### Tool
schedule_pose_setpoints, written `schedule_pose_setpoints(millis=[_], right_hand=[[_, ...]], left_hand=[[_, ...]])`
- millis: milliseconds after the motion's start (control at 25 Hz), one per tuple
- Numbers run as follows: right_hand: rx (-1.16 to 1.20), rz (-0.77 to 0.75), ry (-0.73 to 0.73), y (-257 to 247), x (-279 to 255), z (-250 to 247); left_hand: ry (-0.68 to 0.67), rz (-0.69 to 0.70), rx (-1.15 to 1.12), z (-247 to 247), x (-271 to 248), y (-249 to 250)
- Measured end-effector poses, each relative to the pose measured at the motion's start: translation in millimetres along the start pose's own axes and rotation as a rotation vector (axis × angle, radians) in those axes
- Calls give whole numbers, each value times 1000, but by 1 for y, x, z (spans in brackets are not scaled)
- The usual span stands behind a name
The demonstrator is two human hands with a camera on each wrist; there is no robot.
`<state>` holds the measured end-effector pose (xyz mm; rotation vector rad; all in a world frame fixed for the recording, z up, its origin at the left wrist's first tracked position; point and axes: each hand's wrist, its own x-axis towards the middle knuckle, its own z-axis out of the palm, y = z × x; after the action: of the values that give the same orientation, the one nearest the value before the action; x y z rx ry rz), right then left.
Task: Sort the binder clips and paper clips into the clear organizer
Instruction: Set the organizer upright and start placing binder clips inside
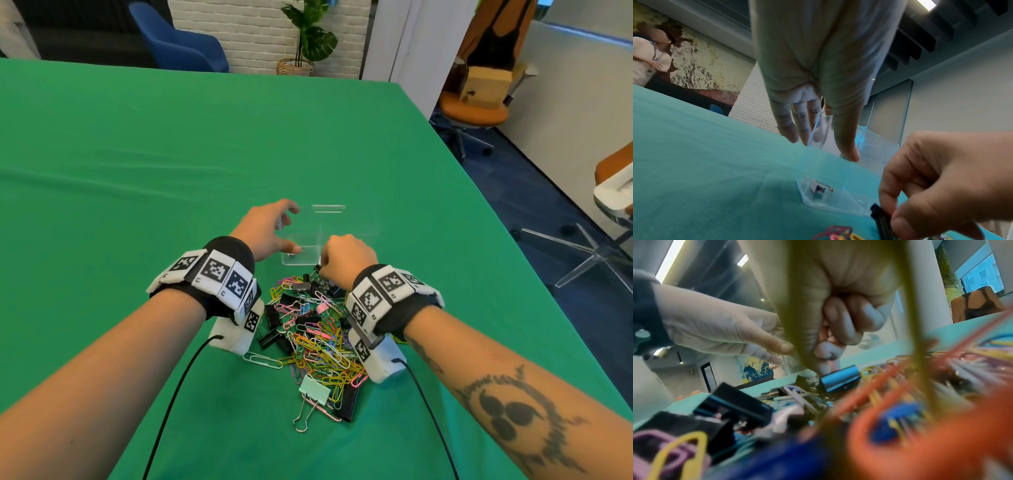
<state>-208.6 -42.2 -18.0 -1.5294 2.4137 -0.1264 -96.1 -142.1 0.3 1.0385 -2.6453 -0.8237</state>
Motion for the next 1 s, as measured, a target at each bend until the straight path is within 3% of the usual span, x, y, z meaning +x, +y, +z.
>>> schedule_pose_setpoints(millis=[240, 520, 800, 1000], right_hand=[[11, -16, 64, 4, -11, 0], [39, -42, -29, 4, -7, 3], [132, -22, 32, 10, -11, 2], [-161, -240, -71, 3, -14, -2]], left_hand=[[1, 3, 1, 1, 1, -2], [5, 11, 14, 1, 1, -3], [-5, 18, 10, 1, 0, -3], [6, 24, 13, 1, 1, -4]])
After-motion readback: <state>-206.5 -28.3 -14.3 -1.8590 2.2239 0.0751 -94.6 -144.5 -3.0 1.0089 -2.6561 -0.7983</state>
